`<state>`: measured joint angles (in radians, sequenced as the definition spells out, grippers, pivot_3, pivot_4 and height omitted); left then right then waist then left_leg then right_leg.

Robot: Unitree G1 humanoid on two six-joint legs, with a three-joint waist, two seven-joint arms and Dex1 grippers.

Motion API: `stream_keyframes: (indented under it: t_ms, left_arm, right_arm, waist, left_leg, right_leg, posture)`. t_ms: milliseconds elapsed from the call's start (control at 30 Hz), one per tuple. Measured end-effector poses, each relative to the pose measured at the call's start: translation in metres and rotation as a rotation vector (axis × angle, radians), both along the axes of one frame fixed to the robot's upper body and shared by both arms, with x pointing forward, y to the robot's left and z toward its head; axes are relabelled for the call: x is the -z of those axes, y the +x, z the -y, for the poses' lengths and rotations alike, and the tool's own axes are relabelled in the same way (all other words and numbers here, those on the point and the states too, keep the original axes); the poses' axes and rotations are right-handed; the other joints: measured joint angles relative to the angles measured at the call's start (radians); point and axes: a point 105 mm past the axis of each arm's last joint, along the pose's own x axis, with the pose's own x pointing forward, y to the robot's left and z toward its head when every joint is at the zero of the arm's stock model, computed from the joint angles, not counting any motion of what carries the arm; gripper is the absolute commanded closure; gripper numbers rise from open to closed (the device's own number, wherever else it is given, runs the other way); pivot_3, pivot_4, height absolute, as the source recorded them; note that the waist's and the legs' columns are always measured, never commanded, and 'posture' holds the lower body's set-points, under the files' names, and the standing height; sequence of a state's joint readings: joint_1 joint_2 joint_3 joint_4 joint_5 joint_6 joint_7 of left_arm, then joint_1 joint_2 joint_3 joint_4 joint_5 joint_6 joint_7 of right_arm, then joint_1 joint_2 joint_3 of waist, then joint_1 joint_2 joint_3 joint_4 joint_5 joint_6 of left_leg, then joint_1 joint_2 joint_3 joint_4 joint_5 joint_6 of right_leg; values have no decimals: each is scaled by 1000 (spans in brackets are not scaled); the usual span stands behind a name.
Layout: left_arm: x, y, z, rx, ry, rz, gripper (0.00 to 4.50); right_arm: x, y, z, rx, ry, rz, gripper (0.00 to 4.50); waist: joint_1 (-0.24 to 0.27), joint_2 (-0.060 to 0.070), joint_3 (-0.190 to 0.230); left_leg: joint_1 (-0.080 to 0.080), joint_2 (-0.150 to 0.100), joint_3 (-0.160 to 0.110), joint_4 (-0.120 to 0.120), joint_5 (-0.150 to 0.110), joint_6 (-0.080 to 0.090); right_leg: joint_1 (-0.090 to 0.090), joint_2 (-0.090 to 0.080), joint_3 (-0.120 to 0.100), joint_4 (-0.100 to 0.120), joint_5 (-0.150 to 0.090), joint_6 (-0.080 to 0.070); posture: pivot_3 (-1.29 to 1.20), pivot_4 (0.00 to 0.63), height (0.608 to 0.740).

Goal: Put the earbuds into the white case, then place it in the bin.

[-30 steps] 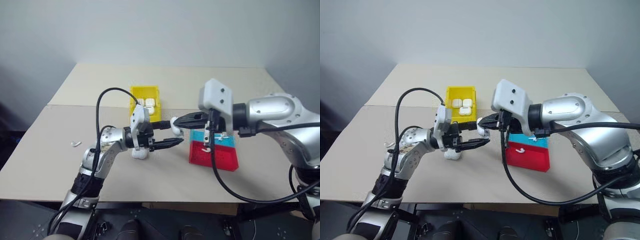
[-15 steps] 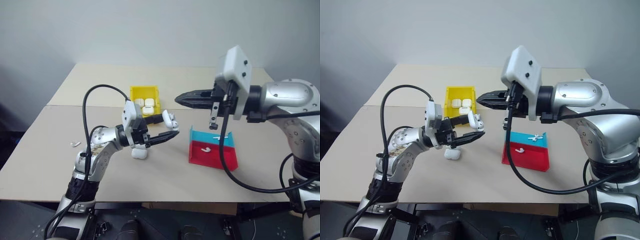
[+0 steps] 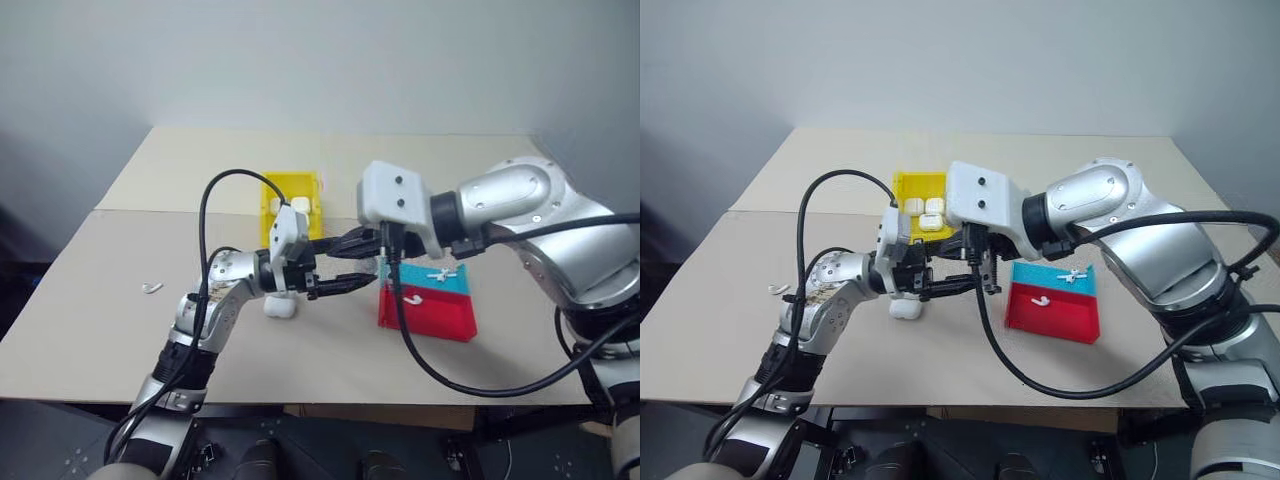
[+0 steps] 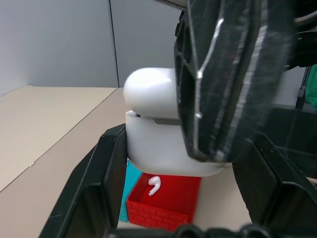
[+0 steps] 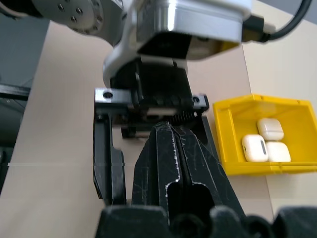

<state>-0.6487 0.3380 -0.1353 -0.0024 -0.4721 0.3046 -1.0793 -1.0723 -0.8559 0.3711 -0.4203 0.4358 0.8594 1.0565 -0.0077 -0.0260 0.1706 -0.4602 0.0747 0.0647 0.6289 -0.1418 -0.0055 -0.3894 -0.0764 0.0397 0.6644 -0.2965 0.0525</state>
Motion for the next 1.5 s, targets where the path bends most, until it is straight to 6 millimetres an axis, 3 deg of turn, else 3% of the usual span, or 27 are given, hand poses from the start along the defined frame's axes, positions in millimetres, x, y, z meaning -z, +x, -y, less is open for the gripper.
stream_keyframes:
  t_ms: [200, 333, 433, 533, 667, 900, 1000, 1067, 1267, 1400, 1500]
  left_arm:
    - [2, 6, -7, -80, -37, -22, 1693]
    - [-12, 15, -12, -208, -113, 8, 1693]
    - [-20, 33, -23, -428, -153, 48, 1693]
    - [-24, 60, -49, -736, -205, 59, 1693]
    - [-20, 105, -75, -1068, -112, 91, 1693]
    - [-4, 150, -70, -1155, -28, 32, 1693]
    - [3, 160, -62, -1140, 4, 5, 772]
    - [0, 163, -60, -1138, 13, 17, 136]
    - [-13, 159, -62, -1082, -86, 28, 64]
    - [-17, 134, -91, -992, -171, 30, 64]
    - [-7, 97, -115, -921, -99, 42, 64]
  right_arm:
    - [-5, 3, 18, 60, 59, 7, 4463]
    - [-21, 11, 22, 123, 292, -15, 4463]
    - [-35, 16, 39, 209, 486, -2, 4463]
    - [-15, 22, 61, 342, 563, -22, 4463]
    - [10, 20, 61, 413, 589, -58, 4463]
    - [14, 14, 51, 409, 600, -46, 4463]
    - [14, 13, 50, 406, 604, -50, 4500]
    - [14, 13, 50, 405, 606, -50, 4500]
    - [22, 12, 53, 421, 595, -66, 4500]
    - [33, 11, 58, 439, 581, -60, 4500]
    - [45, 12, 63, 446, 578, -49, 4500]
  waist:
    - [-1, 0, 0]
    - [-1, 0, 0]
    - [6, 0, 0]
    - [20, -1, 0]
    - [20, -1, 0]
    - [19, -1, 0]
    - [20, -1, 0]
    - [19, -1, 0]
    - [16, -1, 0]
    - [5, -1, 0]
    - [-6, -1, 0]
  left_leg:
    - [0, 0, 0, 0, 0, 0]
    - [0, 0, -1, 0, 0, 0]
    - [0, 0, -1, 1, 0, 0]
    - [0, -1, -1, 1, 0, 0]
    - [0, -2, -2, 1, 0, 1]
    - [-1, -3, -1, -1, 0, 1]
    - [-2, -3, -1, -1, 0, 1]
    - [-2, -3, -2, -1, 0, 1]
    - [-2, -3, -2, -2, 0, 0]
    - [-1, -2, -1, -2, 1, 0]
    - [-1, -2, -2, -2, 1, -1]
  right_leg:
    - [0, 0, 0, 0, 0, 0]
    - [0, 0, 0, 1, 0, 0]
    - [1, 0, 0, 0, 0, 0]
    - [1, -1, 0, 0, 0, 1]
    - [1, 0, 0, 1, 1, 1]
    - [0, -1, -1, -2, 1, 2]
    - [0, -1, -1, -2, 1, 2]
    - [0, -1, -1, -1, 1, 2]
    - [0, -1, -1, -1, 1, 2]
    - [-1, -1, -1, 0, 1, 2]
    - [0, -1, 0, 0, 1, 2]
  posture:
    - [0, 150, 740]
    - [0, 150, 740]
    - [0, 150, 740]
    - [0, 150, 740]
    - [0, 150, 740]
    - [0, 150, 740]
    - [0, 150, 740]
    - [0, 150, 740]
    - [0, 150, 740]
    - [0, 150, 740]
    - [0, 150, 740]
